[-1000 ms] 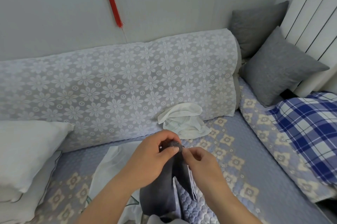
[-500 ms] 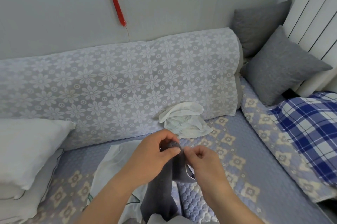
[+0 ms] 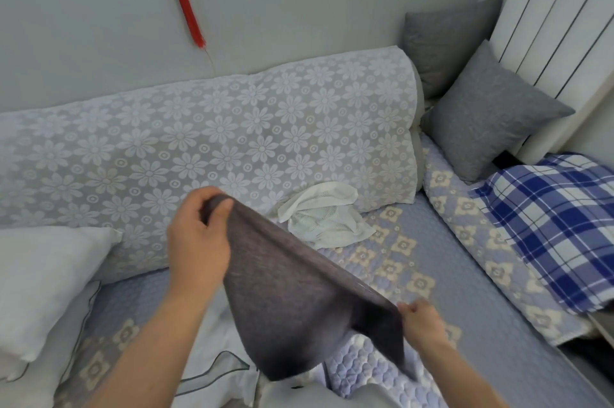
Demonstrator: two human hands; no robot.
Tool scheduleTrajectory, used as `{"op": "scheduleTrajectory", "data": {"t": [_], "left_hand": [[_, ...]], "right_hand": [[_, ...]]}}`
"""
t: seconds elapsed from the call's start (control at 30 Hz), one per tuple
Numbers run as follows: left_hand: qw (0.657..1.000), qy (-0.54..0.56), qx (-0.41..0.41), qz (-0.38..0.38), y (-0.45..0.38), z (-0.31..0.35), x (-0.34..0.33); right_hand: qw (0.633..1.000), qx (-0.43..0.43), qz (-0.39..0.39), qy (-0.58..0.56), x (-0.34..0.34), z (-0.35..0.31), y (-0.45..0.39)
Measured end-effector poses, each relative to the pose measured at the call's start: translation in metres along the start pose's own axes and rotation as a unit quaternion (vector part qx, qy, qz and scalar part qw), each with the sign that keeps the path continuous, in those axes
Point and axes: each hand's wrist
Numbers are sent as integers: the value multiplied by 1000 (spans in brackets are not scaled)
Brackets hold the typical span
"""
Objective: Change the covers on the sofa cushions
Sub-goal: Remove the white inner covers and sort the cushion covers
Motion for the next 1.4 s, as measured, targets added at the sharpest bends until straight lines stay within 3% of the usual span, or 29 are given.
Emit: {"op": "scheduleTrajectory", "data": {"t": [0.1,0.23,0.3,0.4,0.47,0.57,0.63,0.7,0.8,0.9,0.97,1.07,1.17,1.3,1.37,1.4], "left_hand": [[999,-19,21,29,-12,-13,4],[999,-18,3,-29,-14,-10,3],[999,-13,-26,-20,-15,-5,3],[999,5,-31,14,-27,-4,9],[999,27,-4,-18,-40,-10,15],[989,57,60,-122,-46,-20,22],[972,82,111,-192,-43,-29,33],[939,122,172,-271,-41,-39,52],[910,73,212,-349,-39,-52,82],[906,-4,191,-377,-30,-49,92],[907,-8,180,-380,-27,-40,100],[914,76,171,-361,-30,-24,124],[935,170,158,-269,-43,-16,152],[953,214,204,-69,-70,-55,194],[944,219,244,-44,-77,-80,209],[942,209,252,-69,-77,-90,212]], "right_hand": [[996,-8,10,88,7,34,-27],[987,-15,23,160,10,68,-62],[984,-34,42,169,20,75,-69],[987,37,58,144,29,69,-66],[980,144,1,134,25,48,-46],[930,280,-98,215,4,39,-30],[903,255,-131,321,-15,33,-24],[892,247,-137,354,-34,36,-20],[895,277,-201,287,-77,28,-3],[861,361,-321,158,-116,-18,33],[818,428,-383,39,-137,-69,72],[796,484,-357,-77,-167,-119,123],[810,490,-314,-69,-184,-126,145],[894,395,-197,-79,-196,-111,170],[894,396,-167,-123,-192,-129,195],[882,405,-184,-153,-187,-146,211]]}}
Point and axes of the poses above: each hand's wrist, its own y-axis away from the middle knuckle, its own x-axis out of the back of the hand, z = x × y, and after that the axes turned 11 degrees about z, right-handed
